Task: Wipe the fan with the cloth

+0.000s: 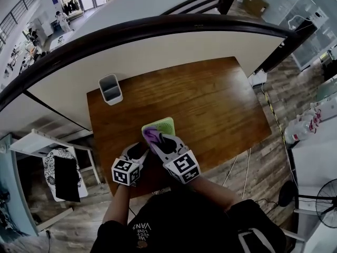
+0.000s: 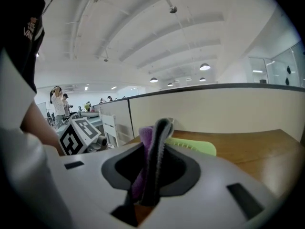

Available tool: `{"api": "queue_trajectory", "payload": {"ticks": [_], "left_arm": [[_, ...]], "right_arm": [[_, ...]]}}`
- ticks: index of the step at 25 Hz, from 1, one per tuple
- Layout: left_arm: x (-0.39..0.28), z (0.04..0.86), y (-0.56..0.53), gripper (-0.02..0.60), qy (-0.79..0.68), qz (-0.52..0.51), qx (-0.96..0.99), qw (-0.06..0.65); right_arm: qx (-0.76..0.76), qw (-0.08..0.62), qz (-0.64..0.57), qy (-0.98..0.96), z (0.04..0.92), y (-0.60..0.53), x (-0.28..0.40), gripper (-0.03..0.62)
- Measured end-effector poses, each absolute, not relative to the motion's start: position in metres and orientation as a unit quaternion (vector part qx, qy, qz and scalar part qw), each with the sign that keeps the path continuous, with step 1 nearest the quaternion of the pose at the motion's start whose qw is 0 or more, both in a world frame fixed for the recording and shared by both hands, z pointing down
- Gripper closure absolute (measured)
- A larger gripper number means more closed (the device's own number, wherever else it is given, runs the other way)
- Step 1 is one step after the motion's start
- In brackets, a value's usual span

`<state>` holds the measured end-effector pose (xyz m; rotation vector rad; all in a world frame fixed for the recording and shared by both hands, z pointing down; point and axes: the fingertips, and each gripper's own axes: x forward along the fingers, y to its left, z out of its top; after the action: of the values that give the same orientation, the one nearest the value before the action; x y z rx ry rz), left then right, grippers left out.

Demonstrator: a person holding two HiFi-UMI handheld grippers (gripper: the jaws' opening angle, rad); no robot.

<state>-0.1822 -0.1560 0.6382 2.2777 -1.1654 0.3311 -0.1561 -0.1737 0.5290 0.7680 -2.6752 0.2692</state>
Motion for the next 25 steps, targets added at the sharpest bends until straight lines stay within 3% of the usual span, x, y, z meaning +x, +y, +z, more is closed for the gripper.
{"api": "queue_trajectory", "payload": {"ticks": [5, 9, 25], "left_arm": [[-0.173, 0.649, -0.165, 0.417, -0.425, 0.15, 0.849, 0.275], [-0.167, 0.649, -0.169, 0.479, -0.42, 0.165, 0.85, 0.271], [-0.166, 0.646, -0.173, 0.488, -0.411, 0.158, 0.853, 0.281]], "right_arm": [[0.252, 0.194, 0.089, -0.944, 0.545, -0.178, -0.167, 0.5], [0.247, 0.192, 0.091, -0.945, 0.544, -0.183, -0.167, 0.5], [0.348, 0.188, 0.12, -0.91, 0.546, -0.216, -0.087, 0.5]]}}
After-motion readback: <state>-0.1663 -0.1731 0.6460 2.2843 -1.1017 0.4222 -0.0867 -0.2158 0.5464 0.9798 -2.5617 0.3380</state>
